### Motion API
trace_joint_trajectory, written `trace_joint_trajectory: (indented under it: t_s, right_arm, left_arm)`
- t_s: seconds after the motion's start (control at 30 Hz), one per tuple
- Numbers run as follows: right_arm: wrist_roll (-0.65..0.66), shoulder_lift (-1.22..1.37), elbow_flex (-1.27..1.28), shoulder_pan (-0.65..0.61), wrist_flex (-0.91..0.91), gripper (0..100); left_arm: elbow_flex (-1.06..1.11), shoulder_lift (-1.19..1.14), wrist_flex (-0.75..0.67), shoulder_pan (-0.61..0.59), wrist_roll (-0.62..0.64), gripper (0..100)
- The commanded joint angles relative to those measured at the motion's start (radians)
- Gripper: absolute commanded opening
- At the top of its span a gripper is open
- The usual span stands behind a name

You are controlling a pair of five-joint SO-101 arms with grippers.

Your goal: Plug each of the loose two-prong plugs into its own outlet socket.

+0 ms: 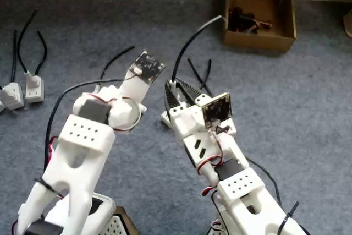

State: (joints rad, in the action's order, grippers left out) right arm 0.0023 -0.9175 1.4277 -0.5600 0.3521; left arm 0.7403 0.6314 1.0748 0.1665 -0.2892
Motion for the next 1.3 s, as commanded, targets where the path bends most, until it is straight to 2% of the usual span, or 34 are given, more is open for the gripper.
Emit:
trace_joint_trajectory:
  t_s: [0.0,0.33,0.57,0.83,0.97,1.27]
  right_arm:
    - [-0.018,-0.001,-0.010,0.019,0.016,0.6]
    - [-0.018,-0.001,-0.008,0.015,0.015,0.6]
    - [-0.021,-0.002,-0.008,-0.015,0.015,0.6]
    - [-0.021,-0.001,-0.018,-0.105,0.015,0.6]
    - [-0.021,0.004,-0.018,-0.130,0.015,0.6]
    - [-0.017,0.005,-0.073,-0.122,0.016,0.6]
  left_arm:
    - [0.050,0.104,-0.068,0.012,0.012,1]
    - [0.390,0.403,-0.376,0.102,0.006,1]
    - [0.552,0.624,-0.483,0.102,0.009,1]
    - [0.633,0.792,-0.485,0.213,0.011,1]
    - [0.644,0.852,-0.476,0.226,0.012,1]
    - [0.650,0.958,-0.353,0.291,0.012,1]
